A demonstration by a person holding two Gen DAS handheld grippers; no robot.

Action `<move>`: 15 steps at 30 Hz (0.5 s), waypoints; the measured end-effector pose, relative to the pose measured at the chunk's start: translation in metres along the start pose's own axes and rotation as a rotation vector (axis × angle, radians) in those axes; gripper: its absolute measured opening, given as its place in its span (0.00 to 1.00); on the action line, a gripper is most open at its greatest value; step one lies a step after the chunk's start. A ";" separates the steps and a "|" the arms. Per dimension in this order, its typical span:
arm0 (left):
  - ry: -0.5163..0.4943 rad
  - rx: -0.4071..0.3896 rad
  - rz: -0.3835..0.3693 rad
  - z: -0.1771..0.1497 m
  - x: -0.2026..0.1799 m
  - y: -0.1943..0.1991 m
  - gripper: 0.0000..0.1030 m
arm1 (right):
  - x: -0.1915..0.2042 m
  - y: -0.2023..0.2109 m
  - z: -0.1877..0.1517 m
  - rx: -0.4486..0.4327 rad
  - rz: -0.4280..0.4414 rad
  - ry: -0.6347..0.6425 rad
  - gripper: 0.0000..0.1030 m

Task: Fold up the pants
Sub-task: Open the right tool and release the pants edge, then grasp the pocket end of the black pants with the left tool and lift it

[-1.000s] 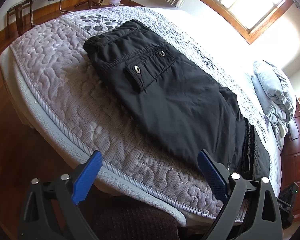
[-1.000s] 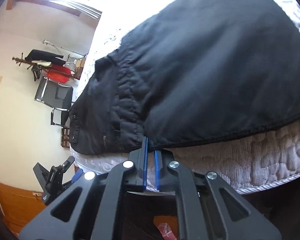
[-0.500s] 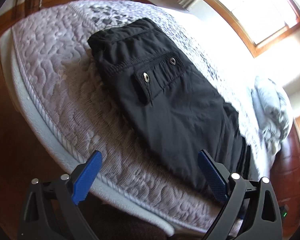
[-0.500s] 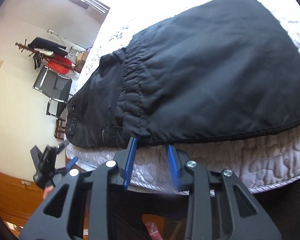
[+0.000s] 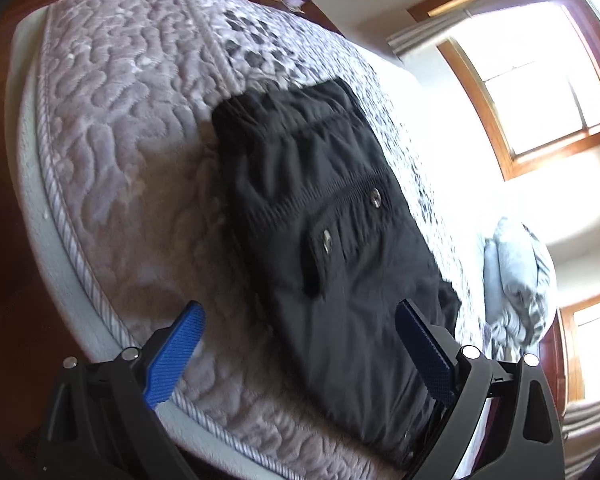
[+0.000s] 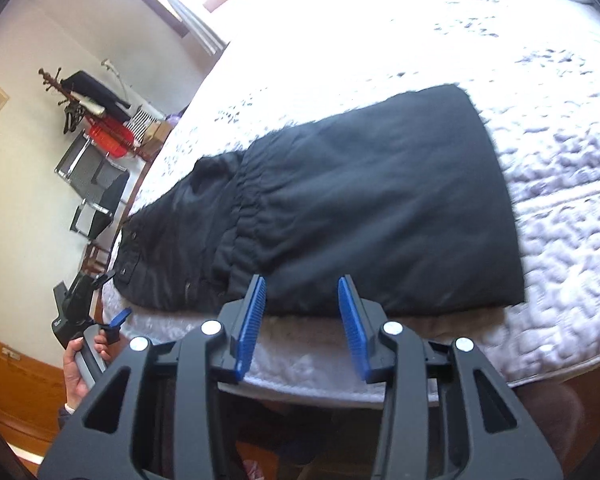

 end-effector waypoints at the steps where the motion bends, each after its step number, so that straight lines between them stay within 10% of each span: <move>1: 0.010 -0.006 -0.005 0.003 0.002 -0.001 0.94 | -0.005 0.002 0.003 -0.010 -0.002 -0.009 0.38; 15: 0.128 -0.020 -0.073 0.025 0.009 -0.041 0.93 | -0.051 0.018 0.024 -0.093 -0.075 -0.098 0.40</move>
Point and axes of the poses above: each gripper's, at about its wrist camera, not at the fingertips, and y roughly against the way its jaws point, x to its left, z to its top, the point moved 2 cm from there along -y, roughly the way its jaws point, and after that the axes turned 10 degrees about -x, right-handed, at the moved point
